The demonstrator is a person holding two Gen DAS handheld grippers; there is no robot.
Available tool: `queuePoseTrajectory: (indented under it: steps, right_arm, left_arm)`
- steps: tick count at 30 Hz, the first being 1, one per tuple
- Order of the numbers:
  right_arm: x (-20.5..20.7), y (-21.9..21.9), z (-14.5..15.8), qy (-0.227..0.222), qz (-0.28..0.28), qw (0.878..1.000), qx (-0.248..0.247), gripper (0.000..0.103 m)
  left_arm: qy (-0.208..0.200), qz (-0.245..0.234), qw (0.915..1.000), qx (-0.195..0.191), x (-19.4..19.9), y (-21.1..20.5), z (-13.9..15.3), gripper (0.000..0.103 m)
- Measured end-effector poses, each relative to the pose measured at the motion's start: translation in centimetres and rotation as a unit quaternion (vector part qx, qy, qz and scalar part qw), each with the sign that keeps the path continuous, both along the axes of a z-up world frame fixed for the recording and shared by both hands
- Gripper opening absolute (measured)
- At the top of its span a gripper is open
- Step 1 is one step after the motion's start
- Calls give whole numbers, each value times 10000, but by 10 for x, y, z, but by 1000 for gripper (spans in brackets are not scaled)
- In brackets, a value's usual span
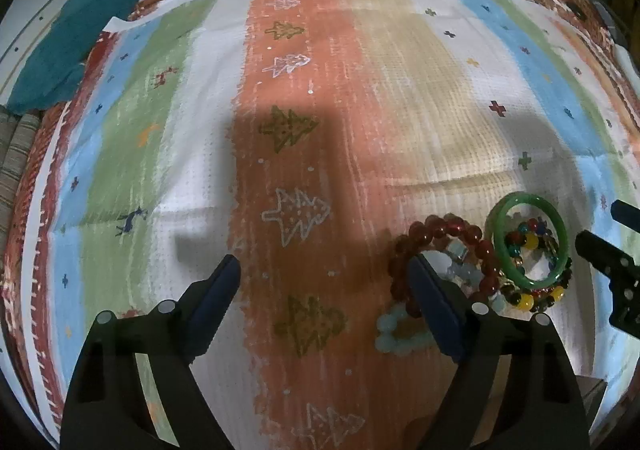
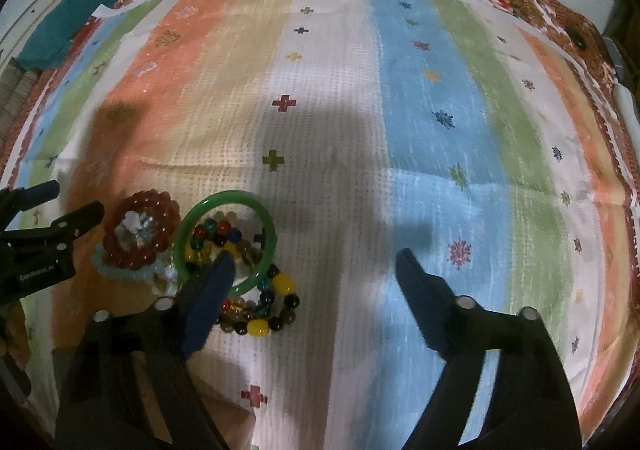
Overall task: Organize jewelry
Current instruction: 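Lower the left tool onto the red bead bracelet and close it, then grasp the green jade bangle with the right tool while the left holds the red bracelet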
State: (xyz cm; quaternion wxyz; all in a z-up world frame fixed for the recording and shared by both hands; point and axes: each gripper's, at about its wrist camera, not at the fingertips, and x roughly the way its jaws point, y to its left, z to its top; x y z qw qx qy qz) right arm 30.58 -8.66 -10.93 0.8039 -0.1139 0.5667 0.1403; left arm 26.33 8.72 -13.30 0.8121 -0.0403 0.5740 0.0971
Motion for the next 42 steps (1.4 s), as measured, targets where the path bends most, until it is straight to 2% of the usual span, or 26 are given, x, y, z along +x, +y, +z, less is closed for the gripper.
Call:
queuePoseTrajectory:
  steps: [11,16,20,21,22,24,25,27,29,35,42]
  right_arm:
    - [15,4,-17,161,99,9998,-100,63]
    - [19,9,-25,232,197,9994,-150,56]
    - [19,15,-29,196,303,9990,-252,51]
    - [19,17,-30,190,326,9989,-263,48]
    - [19,17,-31,194,351,9989,-262,41]
    - [17,20,-32,246,427,9986,-207,28]
    - [16,22,-32,241,453,9984,-223,21]
    - [15,23,-32,258,503,9982,-187,14]
    - [13,22,-32,269,518,9982,-131,9]
    - [10,20,-23,197,494,9986,-16,8]
    - [1,17,-4,48,516,9986,78,8]
  left_arm:
    - [198,-225,9995,110,14,-5,-19,86]
    - [247,-241,9994,-21,17,-4,-26,84]
    - [310,-414,9986,113,16,-11,-32,74]
    - [314,-423,9986,60,16,-11,-32,69]
    - [327,-451,9984,9,17,-11,-31,65]
    - [330,-516,9981,-5,17,-14,-29,46]
    - [334,-525,9981,15,17,-15,-27,40]
    - [345,-541,9979,8,16,-17,-27,17]
    - [342,-548,9979,-18,15,-19,-25,15]
    - [210,-419,9987,-187,13,-10,-14,13]
    - [-64,-467,9982,-372,0,-19,14,13]
